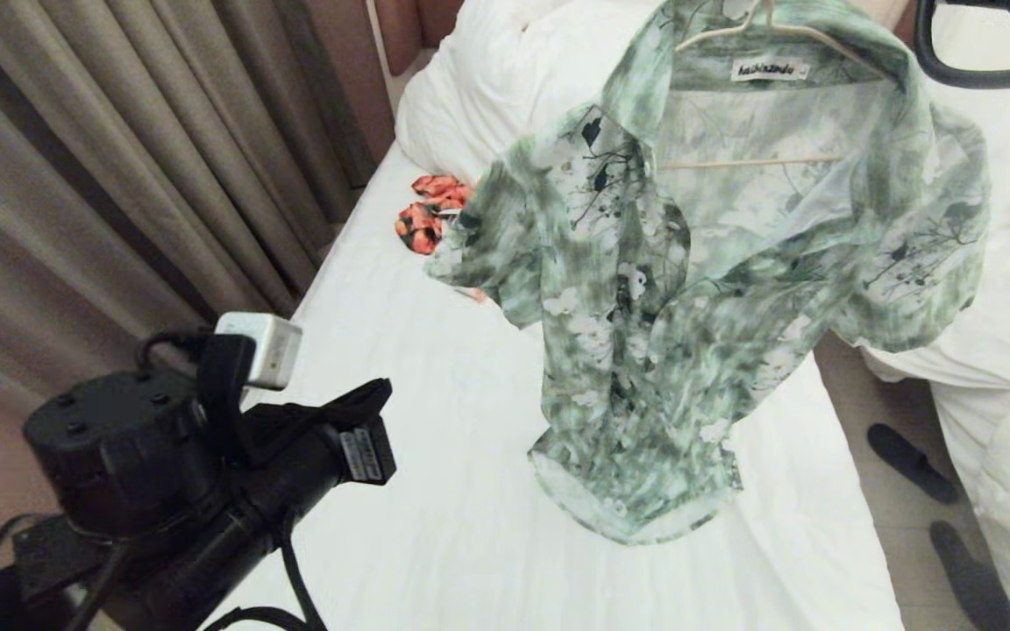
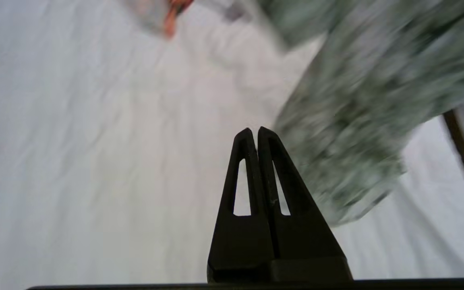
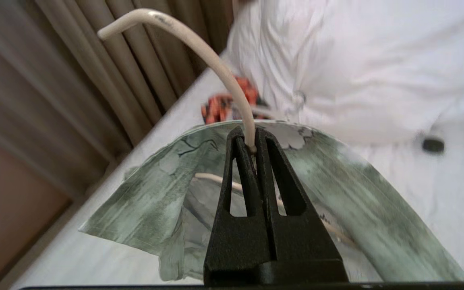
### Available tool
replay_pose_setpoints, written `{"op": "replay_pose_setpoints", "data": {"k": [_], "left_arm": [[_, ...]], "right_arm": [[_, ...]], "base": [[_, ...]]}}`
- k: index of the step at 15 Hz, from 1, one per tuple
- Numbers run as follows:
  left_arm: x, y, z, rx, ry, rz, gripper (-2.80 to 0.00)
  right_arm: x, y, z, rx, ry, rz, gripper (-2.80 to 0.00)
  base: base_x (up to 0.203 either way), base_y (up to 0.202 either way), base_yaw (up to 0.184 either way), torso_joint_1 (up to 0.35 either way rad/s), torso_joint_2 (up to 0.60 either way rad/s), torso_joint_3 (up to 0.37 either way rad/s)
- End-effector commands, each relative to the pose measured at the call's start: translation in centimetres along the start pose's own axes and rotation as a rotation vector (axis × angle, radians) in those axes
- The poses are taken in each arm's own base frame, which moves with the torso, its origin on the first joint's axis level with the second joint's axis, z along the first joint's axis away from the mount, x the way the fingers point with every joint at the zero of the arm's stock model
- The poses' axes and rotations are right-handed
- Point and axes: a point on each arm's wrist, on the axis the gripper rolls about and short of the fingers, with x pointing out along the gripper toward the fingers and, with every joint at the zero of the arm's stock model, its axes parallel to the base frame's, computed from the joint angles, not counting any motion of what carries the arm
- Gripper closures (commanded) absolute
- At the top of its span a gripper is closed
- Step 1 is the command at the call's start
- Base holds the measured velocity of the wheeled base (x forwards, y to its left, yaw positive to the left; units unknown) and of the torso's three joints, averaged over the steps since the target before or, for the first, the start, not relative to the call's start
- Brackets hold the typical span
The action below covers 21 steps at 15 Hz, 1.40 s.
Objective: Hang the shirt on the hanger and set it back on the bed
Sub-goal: Take the clothes hanger out of the clothes
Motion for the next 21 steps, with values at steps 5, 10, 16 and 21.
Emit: {"op": "replay_pose_setpoints", "data": {"k": [5,10,16,21], "left_arm": [[-2.4,3.8,-5.1,-0.093,0.193,-0.009,0.00],[-1.7,3.7,-6.5,-0.129,0.270,-0.003,0.00],[-1.7,3.8,-7.8,-0.138,0.254,-0.006,0.00],[-1.8,3.7,-8.1,-0.137,0.239,-0.017,0.00]], "right_arm": [[-1.4,0.2,1.7,-0.003,-0.066,0.040,0.00],[-1.9,0.9,2.3,0.002,-0.102,0.072,0.00],[-2.0,1.1,3.0,0.001,-0.167,0.112,0.00],[-2.0,1.3,3.0,0.002,-0.165,0.121,0.00]], "base": [[0.000,0.000,0.000,0.000,0.00,0.000],[0.000,0.000,0.000,0.000,0.00,0.000],[0.000,0.000,0.000,0.000,0.00,0.000],[0.000,0.000,0.000,0.000,0.00,0.000]]}}
